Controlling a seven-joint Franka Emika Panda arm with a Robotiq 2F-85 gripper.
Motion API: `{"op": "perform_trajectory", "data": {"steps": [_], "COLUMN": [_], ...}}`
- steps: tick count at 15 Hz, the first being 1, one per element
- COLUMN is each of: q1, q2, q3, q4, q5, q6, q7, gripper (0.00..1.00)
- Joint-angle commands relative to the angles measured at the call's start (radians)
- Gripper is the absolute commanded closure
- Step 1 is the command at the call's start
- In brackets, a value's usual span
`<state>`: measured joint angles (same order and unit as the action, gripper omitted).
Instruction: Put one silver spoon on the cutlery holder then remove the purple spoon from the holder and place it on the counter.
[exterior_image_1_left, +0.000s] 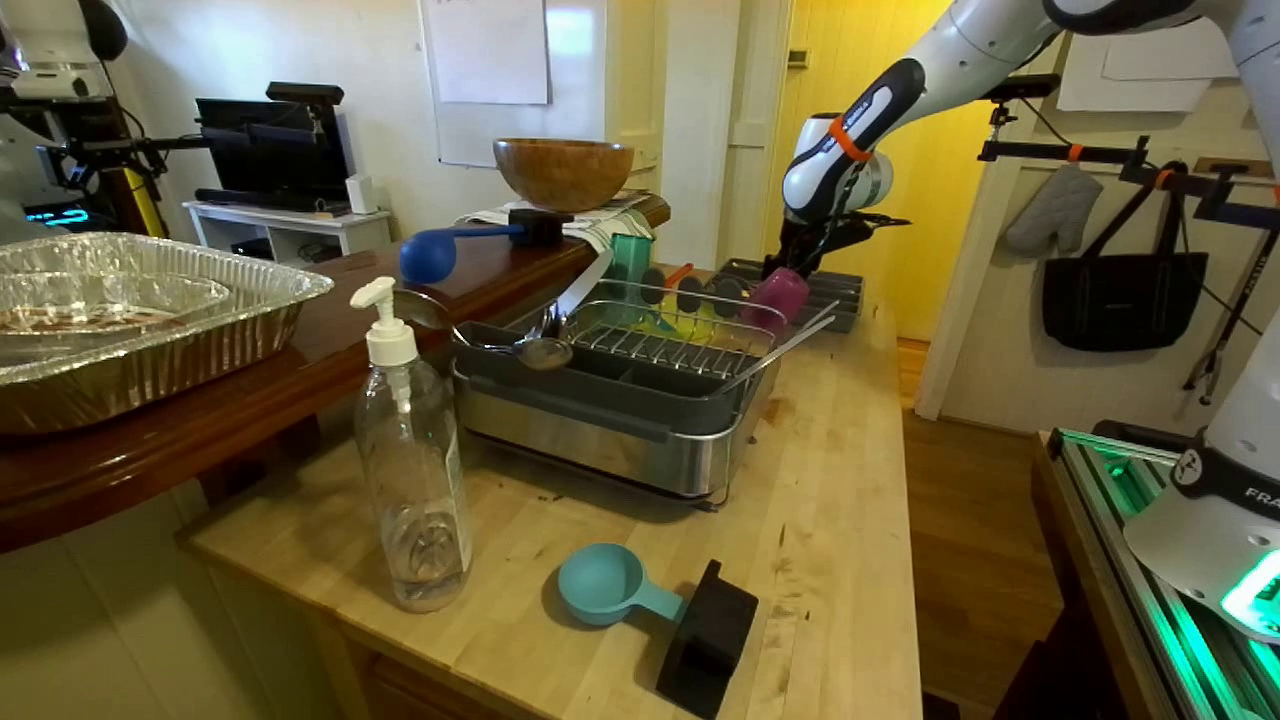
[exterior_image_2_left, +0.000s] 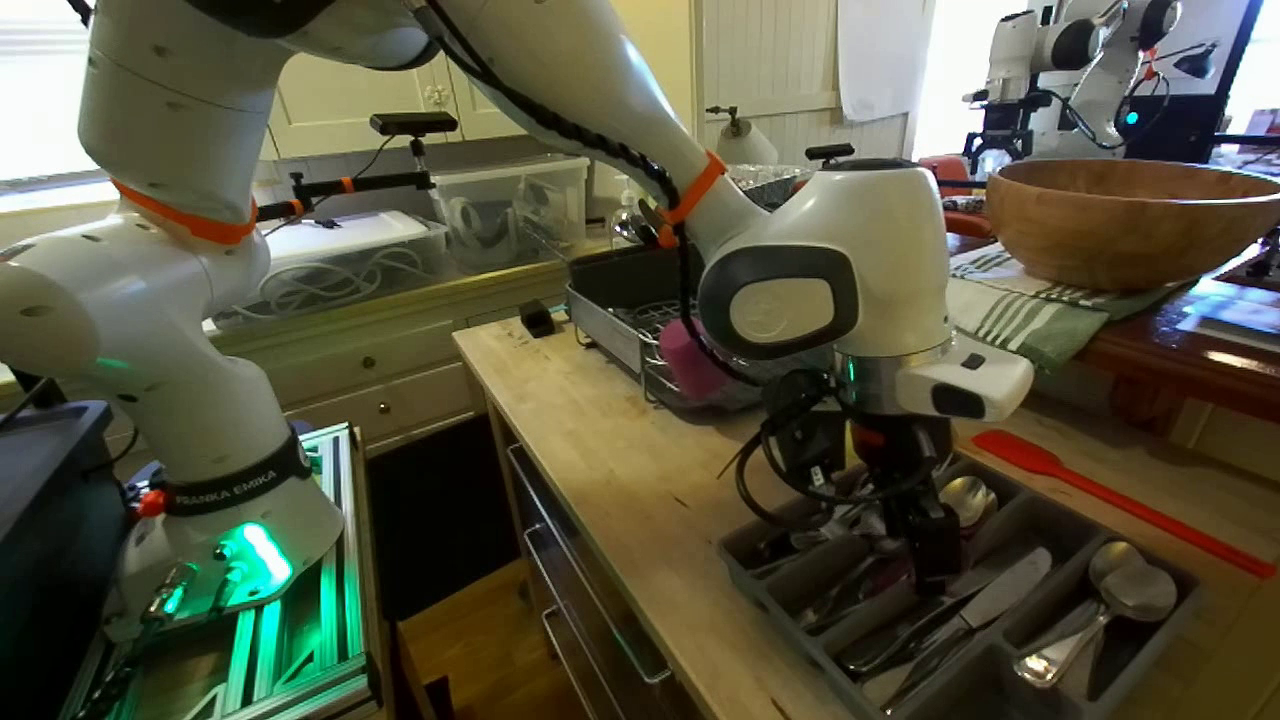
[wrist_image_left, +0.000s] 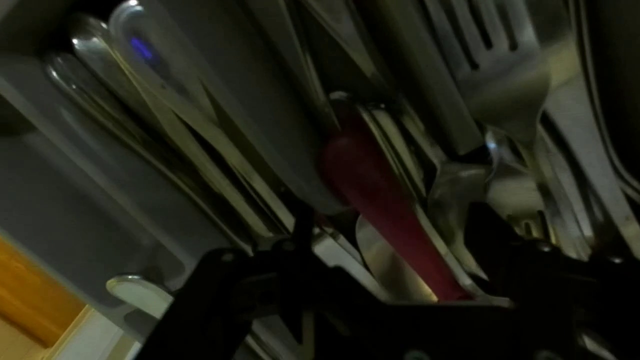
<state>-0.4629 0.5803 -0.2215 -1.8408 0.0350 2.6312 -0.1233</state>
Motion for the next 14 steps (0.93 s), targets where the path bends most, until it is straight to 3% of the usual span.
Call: {"op": "perform_trajectory", "data": {"steps": [1,4,6,7,11,14], "q1": [-0.022,-0.025,-0.021,-0.021,-0.021,-0.021], "q2": [0.033,0.038,0.039,0.041,0.036,0.013], "q3": [0.019,0.017,0.022,0.024,0.037,0.042], "q4": [0.049,0.064,0.07,0.071,0.073,0.063], "q5": [0.032,0.03,0.03,0.029,0.032,0.036], "q6": [-0.034,-0.032,-0.035,-0.034,-0.038,-0.036], "q7": [-0.024,-0.019,-0.021,-0.022,-0.03,-0.032], "gripper": [0.54,0.78,0.65,0.86,0.97,0.96]}}
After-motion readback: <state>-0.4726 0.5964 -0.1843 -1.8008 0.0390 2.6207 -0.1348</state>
